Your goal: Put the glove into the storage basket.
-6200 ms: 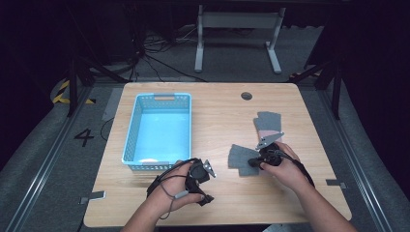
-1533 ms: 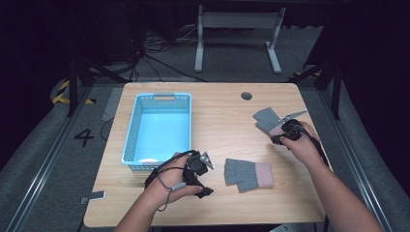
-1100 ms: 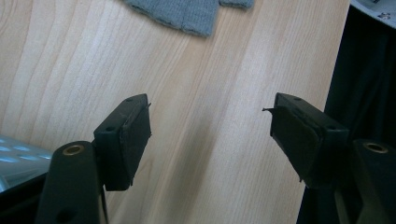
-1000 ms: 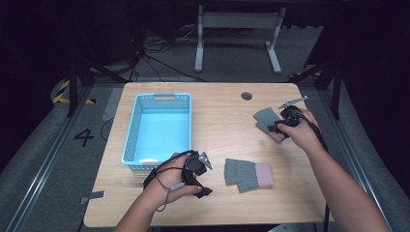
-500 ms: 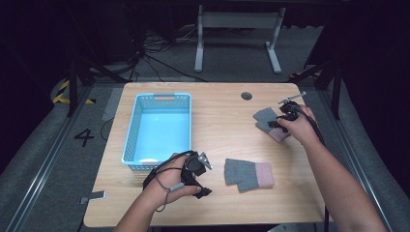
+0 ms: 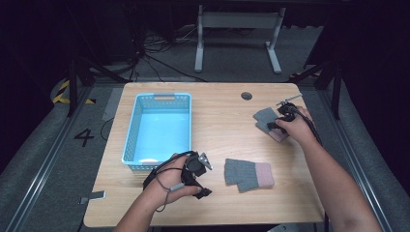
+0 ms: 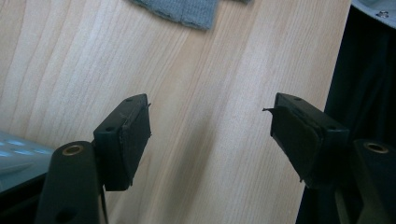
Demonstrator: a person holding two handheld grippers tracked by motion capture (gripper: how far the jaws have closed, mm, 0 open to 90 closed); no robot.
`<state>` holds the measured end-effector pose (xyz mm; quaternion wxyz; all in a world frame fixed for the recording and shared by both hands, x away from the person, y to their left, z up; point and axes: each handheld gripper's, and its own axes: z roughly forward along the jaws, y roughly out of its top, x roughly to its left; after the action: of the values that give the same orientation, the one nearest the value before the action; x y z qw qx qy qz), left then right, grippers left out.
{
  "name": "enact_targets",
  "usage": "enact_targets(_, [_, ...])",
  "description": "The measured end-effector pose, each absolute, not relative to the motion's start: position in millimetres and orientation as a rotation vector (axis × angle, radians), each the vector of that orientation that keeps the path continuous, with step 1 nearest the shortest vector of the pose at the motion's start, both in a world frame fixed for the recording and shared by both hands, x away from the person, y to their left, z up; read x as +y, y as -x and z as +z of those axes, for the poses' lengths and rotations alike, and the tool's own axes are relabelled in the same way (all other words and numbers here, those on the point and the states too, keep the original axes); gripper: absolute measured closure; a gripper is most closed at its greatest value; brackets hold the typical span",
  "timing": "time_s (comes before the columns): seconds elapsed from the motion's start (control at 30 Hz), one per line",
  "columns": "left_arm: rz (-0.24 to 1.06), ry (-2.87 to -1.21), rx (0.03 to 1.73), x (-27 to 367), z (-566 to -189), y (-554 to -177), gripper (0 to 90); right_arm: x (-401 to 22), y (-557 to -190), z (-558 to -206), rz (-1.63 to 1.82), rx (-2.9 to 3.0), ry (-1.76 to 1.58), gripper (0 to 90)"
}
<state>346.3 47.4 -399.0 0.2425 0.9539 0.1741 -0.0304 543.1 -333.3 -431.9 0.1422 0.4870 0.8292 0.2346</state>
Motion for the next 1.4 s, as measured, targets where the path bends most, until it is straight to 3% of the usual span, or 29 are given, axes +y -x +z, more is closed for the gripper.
enact_targets(0.63, [-0.087,-2.609,0.475,47,-400,-346,29.2,-330,-543,-430,0.630,2.406,-1.395,79.2])
enact_targets(0.9, [-0.085,-2.604,0.483,48,-399,-346,29.2,-331,-541,-425,0.641,2.404,-1.388,84.2])
enact_targets(1.4, [-0.085,-2.602,0.477,47,-398,-345,29.2,-328,-518,-392,0.744,2.409,-1.324,84.8])
